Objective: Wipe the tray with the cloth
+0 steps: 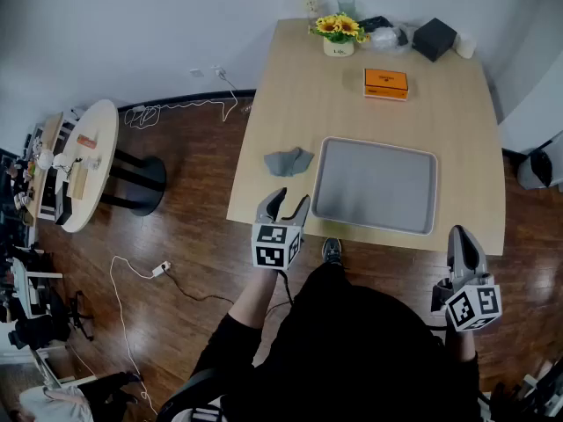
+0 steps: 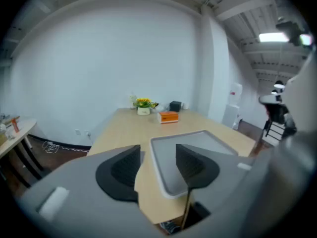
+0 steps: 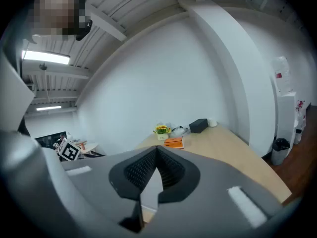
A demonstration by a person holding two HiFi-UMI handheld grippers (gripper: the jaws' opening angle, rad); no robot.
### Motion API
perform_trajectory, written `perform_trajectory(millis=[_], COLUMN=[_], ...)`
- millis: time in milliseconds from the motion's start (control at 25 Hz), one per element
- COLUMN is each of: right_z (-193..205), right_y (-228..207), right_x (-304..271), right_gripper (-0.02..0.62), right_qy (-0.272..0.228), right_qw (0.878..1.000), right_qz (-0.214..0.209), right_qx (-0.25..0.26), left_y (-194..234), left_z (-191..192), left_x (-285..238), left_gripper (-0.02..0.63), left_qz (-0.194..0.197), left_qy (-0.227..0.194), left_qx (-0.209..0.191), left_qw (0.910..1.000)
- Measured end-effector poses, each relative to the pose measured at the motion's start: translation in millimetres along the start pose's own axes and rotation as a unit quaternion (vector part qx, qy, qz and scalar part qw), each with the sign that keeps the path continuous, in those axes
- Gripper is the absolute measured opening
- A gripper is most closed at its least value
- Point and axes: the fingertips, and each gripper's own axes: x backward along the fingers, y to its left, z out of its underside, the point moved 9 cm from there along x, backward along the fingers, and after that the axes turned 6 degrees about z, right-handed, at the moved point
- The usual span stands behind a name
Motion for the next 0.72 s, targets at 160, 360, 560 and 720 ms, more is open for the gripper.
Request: perform_trajectory(millis=[160, 360, 560, 720], right_z=[-21.9, -31.5, -31.7, -25.0], right_y=[4.9, 18.5, 11.0, -26.1], right_x=[-44.0, -79.2, -105.8, -128.7], right_gripper=[0.0, 0.0, 0.0, 0.0], right_qy=[-0.011, -0.005, 0.018, 0.052], right_qw=[0.999, 0.999, 0.999, 0.998], right_qz=[0.043, 0.046, 0.021, 0.013], right_qx=[-0.005, 0.018, 0.031, 0.034], left_y=[96.6, 137.8, 150.3, 152.0], left_z=[7.6, 26.5, 33.9, 37.0], left_x=[-84.3, -157.4, -185.8, -186.5], left_gripper=[0.227, 0.227, 0.054, 0.017], left_qz=[-0.072, -0.077, -0.097, -0.093], left_qy=[0.093, 0.192, 0.218, 0.229], left_qx=[-0.034, -0.004, 0.039, 0.057], left_qw=[0.9925, 0.9783, 0.9703, 0.9674])
